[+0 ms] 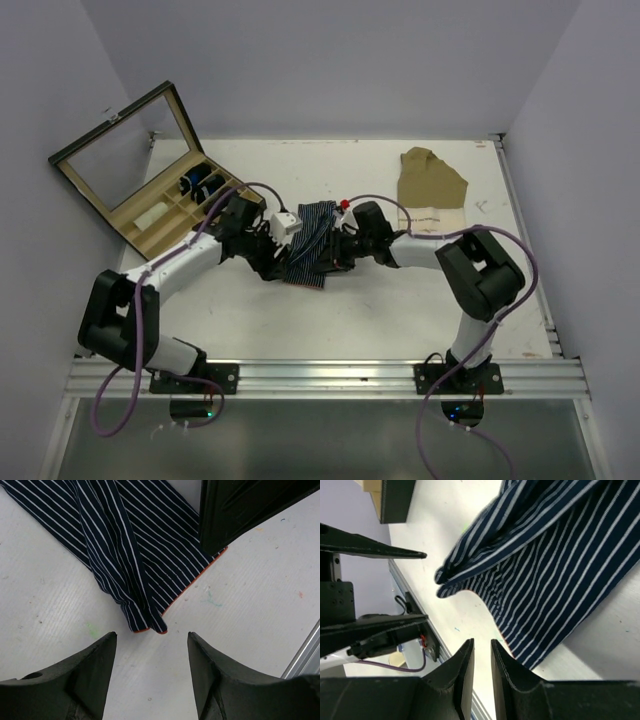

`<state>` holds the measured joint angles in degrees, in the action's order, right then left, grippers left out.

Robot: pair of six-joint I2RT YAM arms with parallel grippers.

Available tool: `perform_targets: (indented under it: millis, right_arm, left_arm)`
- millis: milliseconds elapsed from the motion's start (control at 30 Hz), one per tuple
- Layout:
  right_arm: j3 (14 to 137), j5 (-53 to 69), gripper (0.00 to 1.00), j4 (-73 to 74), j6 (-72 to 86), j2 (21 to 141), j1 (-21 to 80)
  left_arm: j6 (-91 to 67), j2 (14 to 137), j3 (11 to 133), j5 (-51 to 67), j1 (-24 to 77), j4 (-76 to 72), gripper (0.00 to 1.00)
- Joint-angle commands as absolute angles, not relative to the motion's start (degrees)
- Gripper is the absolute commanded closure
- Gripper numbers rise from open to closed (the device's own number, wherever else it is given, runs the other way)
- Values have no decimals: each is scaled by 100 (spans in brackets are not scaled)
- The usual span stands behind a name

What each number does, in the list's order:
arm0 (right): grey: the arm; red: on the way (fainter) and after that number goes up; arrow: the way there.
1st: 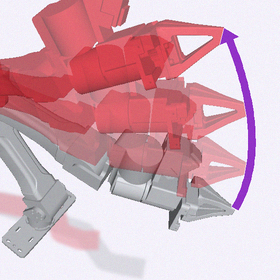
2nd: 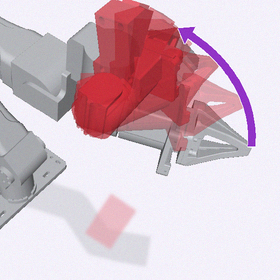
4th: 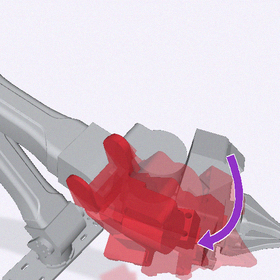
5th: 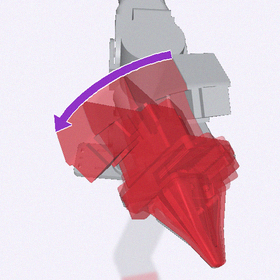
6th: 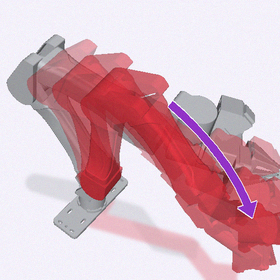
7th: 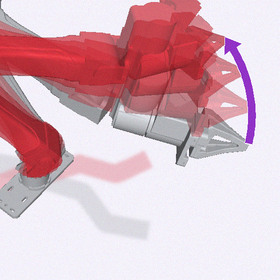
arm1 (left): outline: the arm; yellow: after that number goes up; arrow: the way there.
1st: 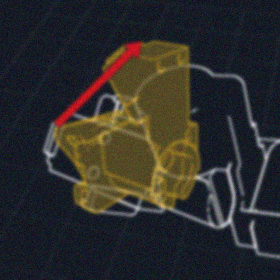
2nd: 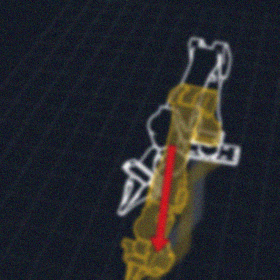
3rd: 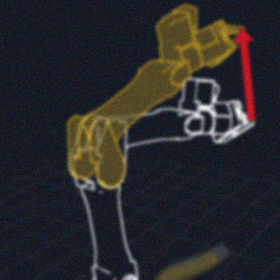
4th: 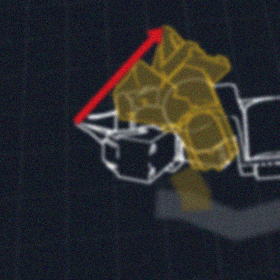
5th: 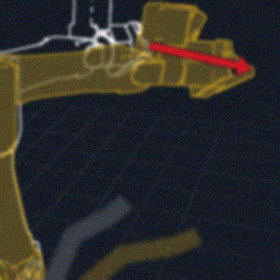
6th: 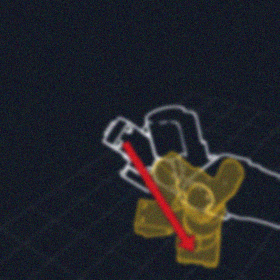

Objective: Roll the underwear
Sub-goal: Fold the underwear

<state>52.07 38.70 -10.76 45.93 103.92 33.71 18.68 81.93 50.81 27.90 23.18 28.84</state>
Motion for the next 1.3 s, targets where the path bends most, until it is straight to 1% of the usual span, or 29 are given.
perform_targets:
  millis: [0, 100, 200, 467, 500, 567, 600, 700, 900, 1267]
  right_arm:
    - [5274, 3867, 76, -931, 4307, 10634, 3366]
    - [5221, 3841, 76, -1125, 4350, 10854, 3366]
    - [5229, 3832, 76, -1221, 4385, 11064, 3357]
    - [5212, 3841, 76, -1423, 4535, 11241, 3357]
    - [5212, 3841, 76, -1424, 4544, 11250, 3349]
    - [5194, 3832, 76, -1424, 4535, 11267, 3357]
    - [5194, 3823, 76, -1433, 4544, 11276, 3349]
    - [5159, 3832, 76, -1546, 4640, 11364, 3357]
    - [5036, 3832, 75, -1889, 4966, 11470, 3357]
    - [4843, 3718, 73, -2320, 5291, 11443, 3357]
  left_arm:
    - [1890, 8288, 5212, 2576, 2408, 2708, 38]
    - [1855, 8385, 5221, 2470, 2461, 2593, 43]
    - [1890, 8464, 5282, 2461, 2505, 2566, 53]
    - [1890, 8683, 5335, 2435, 2602, 2443, 62]
    - [1890, 8701, 5326, 2426, 2610, 2417, 68]
    - [1872, 8736, 5335, 2435, 2610, 2391, 76]
    - [1863, 8745, 5361, 2443, 2619, 2391, 86]
    - [1872, 8763, 5423, 2461, 2654, 2452, 99]
    - [1723, 8728, 5572, 2461, 2716, 2531, 100]
    - [1222, 8815, 5722, 3067, 2996, 2479, 100]
